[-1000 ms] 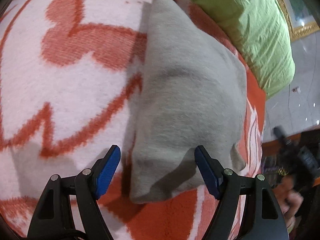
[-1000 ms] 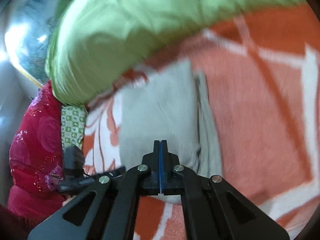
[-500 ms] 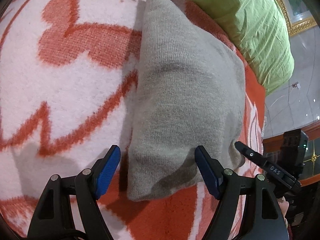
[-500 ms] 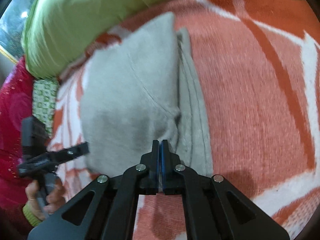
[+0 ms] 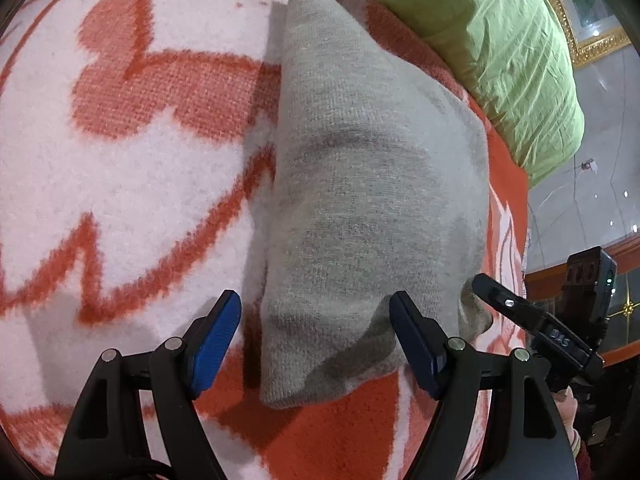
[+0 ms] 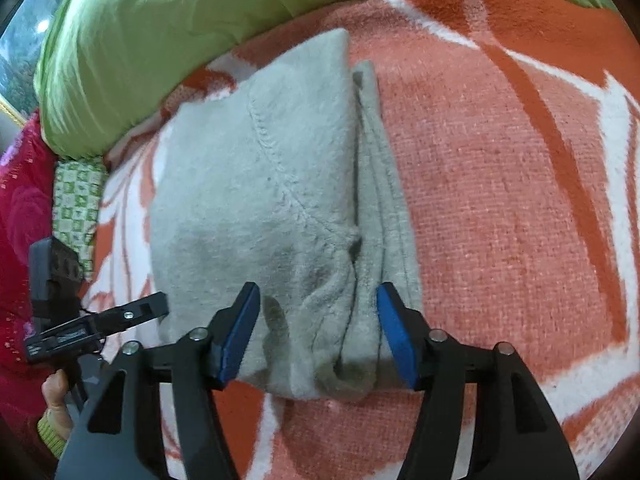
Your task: Fold small clothes
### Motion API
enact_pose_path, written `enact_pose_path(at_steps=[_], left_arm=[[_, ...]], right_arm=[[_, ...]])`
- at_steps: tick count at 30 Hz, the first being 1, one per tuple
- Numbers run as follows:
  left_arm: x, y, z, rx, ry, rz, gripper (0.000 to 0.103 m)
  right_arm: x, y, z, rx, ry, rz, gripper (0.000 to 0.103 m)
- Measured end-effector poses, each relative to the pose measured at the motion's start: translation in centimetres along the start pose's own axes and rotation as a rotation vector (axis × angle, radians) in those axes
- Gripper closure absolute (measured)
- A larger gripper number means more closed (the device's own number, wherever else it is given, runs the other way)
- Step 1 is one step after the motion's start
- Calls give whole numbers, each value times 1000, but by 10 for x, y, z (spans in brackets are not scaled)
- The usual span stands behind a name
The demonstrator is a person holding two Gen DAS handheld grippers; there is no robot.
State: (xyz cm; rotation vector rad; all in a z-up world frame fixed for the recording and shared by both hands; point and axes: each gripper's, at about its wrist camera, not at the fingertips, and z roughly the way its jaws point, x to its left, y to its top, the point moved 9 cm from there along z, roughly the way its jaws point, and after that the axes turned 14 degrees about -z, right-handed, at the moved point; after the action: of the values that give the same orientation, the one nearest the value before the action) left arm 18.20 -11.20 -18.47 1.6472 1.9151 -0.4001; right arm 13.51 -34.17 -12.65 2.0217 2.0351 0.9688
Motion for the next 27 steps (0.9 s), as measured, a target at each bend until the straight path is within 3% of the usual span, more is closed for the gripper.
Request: enact_pose_path(at_steps=[3,7,10,12,17,21,23,27], left_arm=[[4,0,3,4,12,-5,24],[3,1,1,-5,18,-5,24],[1,1,-1,-11,21,4,25],[0,1,-1,-12,25,8,25],[2,0,-1,-8,21,-3,25],[5,-2,4,3,25,-15,24],[5,-3,4,3,25,-17,24],[-6,-3,0,13,32,15,27]], right_arm=[[-5,-3,8,34,-36,-3,64],[4,2,-1,22,-135,-124,64],[8,11,-18,-48,-149,-151,64],[9,14,-22,-68,-94,-128,64],[-1,3,7,30,-39,-46,65],[-3,-7,15,39,39,30,90],[1,-4,6,18,44,13,93],[-2,22,-53,-137,193,103,95]])
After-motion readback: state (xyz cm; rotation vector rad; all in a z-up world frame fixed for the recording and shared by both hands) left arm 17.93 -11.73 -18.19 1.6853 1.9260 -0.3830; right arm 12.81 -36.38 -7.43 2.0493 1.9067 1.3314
